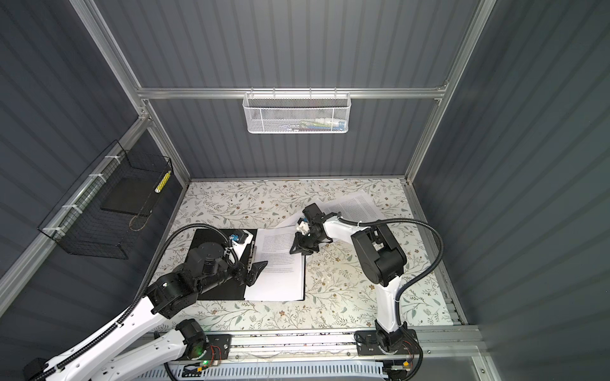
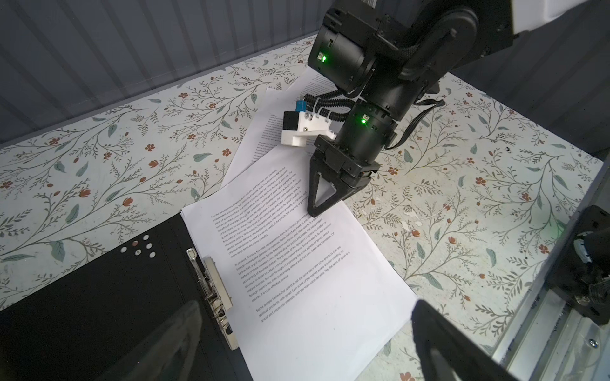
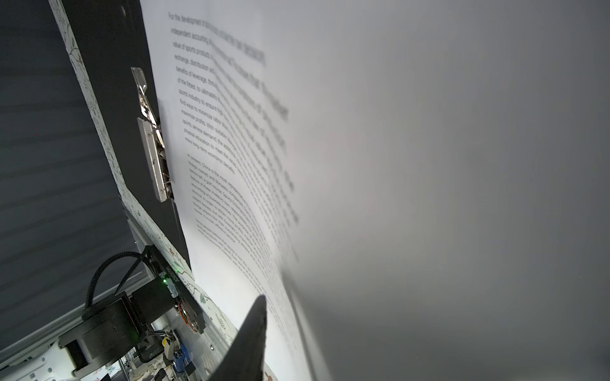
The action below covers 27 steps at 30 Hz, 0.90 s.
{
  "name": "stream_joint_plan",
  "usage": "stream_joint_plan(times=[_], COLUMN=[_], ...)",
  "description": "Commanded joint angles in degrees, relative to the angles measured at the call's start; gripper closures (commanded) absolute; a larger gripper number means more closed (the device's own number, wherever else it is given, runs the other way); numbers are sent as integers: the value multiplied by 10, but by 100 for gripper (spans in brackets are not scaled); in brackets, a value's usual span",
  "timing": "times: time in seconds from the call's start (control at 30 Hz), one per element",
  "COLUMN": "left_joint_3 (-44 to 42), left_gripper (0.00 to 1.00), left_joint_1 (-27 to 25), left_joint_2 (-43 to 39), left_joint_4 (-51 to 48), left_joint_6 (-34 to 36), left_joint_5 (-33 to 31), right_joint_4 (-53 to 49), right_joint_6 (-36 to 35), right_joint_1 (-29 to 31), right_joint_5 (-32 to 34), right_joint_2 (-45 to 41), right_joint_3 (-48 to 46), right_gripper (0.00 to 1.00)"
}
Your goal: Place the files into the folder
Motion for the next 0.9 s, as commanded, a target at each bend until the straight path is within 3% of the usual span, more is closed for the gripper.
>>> stream_joint_plan(times=[0.0,0.47,0.53,0.6,0.63,0.67,0.87], left_joint_3=[7,7,7,7,7,7,5], left_gripper=[0,0,0,0,0,0,0], left_joint_1=[5,6,6,6,7,7,7], left_joint_2=[0,-4,-4,-5,-5,-5,-7], left_joint_4=[-5,-6,-7,-7,-7,-7,-7], left_joint_6=[2,2,2,1,2,1,1], left_joint_5=[9,12,12,12,11,11,8], right_joint_4=[-6,-10,-15,-21,-25,-32,-43], right_joint_6=[1,6,4,3,2,1,12], right_joint_1=[-2,-1,0,-2,-3,-4,-29], right_joint_5=[-2,8,17,34,42,50,132], right_joint_2=[8,10,5,-3,-8,-14,-98], right_joint_3=[19,23,23,23,23,25,-4], right_gripper=[69,64,58,43,15,1,1])
